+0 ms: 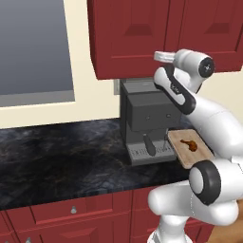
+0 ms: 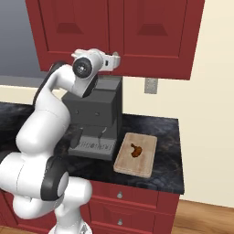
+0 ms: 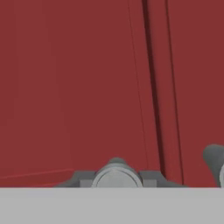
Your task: Open the cabinet, retrieve the rolling pin, and place it next to the meat on the cutting board to prepare for tenderizing.
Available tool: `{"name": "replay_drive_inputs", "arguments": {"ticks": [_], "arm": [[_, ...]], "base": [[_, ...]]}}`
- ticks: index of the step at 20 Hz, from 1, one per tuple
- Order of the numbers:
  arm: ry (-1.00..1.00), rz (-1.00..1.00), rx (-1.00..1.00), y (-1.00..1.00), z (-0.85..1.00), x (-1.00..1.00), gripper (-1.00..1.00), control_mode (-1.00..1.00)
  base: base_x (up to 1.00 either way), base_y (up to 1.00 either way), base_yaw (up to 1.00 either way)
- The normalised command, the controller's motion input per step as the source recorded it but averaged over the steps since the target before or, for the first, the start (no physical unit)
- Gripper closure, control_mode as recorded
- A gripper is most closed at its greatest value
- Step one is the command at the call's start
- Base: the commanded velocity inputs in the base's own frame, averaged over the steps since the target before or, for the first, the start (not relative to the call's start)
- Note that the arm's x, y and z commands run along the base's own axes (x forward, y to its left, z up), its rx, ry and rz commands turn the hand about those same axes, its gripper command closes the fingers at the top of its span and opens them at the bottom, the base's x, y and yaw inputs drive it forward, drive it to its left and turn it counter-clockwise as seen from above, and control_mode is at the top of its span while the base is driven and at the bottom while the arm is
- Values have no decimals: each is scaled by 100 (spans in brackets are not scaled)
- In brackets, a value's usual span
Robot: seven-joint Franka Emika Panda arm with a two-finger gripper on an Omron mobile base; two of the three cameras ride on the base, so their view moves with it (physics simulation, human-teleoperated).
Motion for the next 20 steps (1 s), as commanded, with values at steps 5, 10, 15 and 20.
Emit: {"name": "replay_drive_inputs", "arguments": {"ticks": [5, 10, 15, 20], "arm": [[-2, 1, 0, 23, 3, 0, 100, -100], [0, 0, 0, 16, 0, 0, 100, -100], [0, 0, 0, 1, 0, 0, 100, -100], [0, 0, -3, 5, 0, -6, 100, -100]], "base": [[0, 0, 0], [0, 0, 0], [0, 0, 0], [0, 0, 0]]}}
